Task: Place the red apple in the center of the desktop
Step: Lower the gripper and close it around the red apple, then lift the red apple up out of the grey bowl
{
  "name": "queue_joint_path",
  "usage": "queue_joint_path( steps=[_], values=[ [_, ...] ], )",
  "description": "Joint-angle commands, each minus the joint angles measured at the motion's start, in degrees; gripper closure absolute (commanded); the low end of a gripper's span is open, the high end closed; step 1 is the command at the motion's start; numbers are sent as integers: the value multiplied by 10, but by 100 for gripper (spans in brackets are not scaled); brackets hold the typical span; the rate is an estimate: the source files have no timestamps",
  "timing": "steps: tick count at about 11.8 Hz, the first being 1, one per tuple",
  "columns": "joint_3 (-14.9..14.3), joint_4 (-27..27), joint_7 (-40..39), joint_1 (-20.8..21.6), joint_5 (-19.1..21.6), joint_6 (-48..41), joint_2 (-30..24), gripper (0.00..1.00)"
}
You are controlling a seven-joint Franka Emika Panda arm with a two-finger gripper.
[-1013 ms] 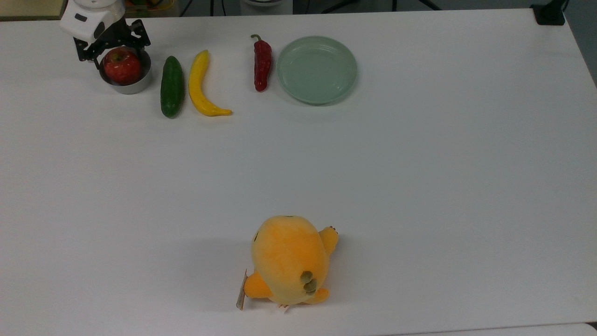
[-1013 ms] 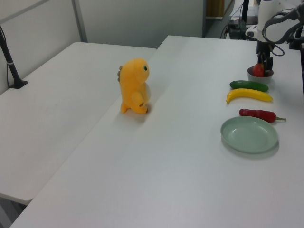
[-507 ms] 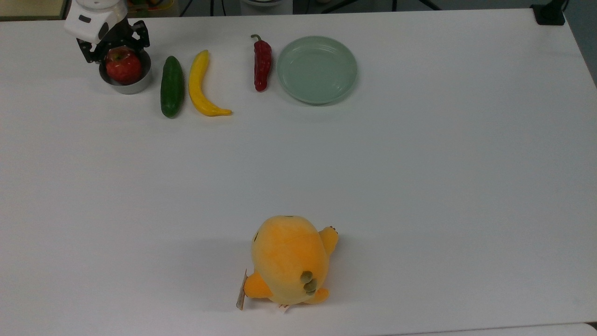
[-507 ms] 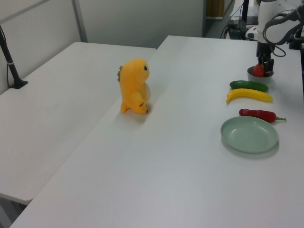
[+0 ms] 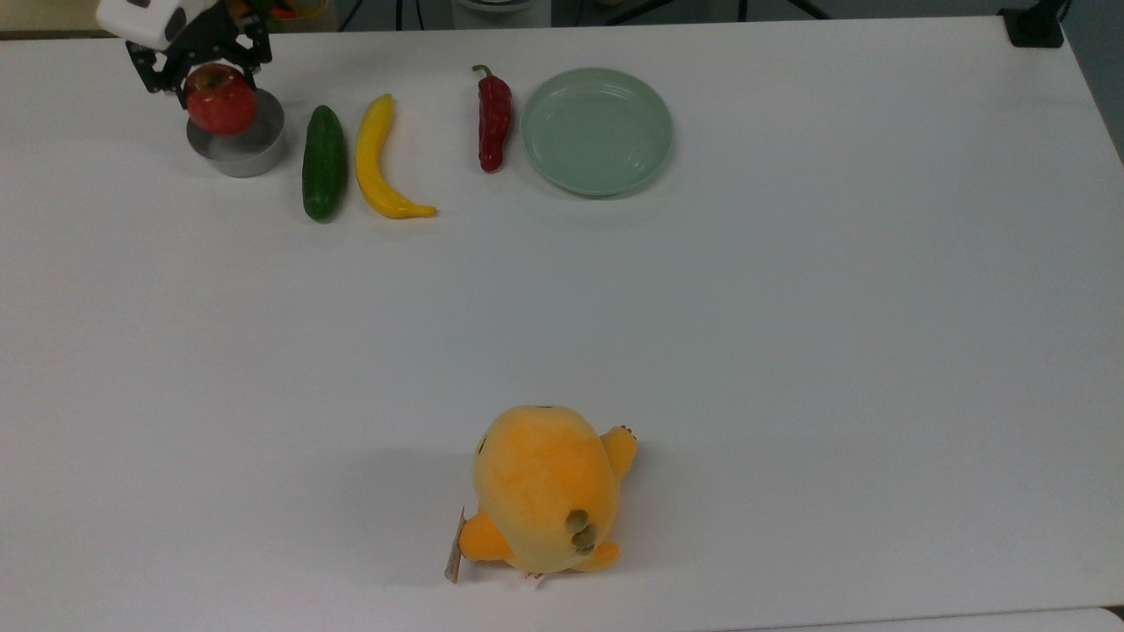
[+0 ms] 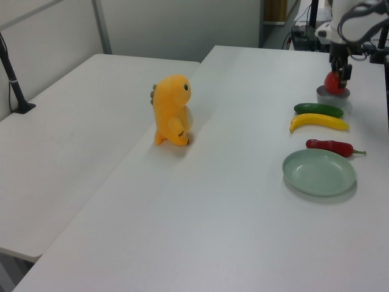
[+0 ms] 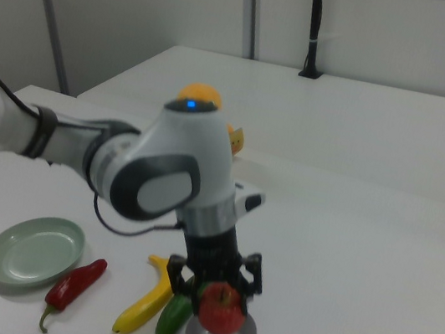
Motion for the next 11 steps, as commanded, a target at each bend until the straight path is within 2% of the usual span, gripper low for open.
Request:
queue_joint_path(
  steps=[1,2,3,4,6,9,11],
  values=[
    [23,100,-3,22,50,-137,-24,63],
    [40,143,-1,22,75,-184,-24,63],
    [44,191,-1,30,85,-242,-21,63],
    [49,215,4,40,96,-268,-21,63],
    [84,255,49,43,114,-306,-17,63],
    [142,275,204,70,122,-292,14,63],
    [166,284,284,86,123,-233,52,63]
  ],
)
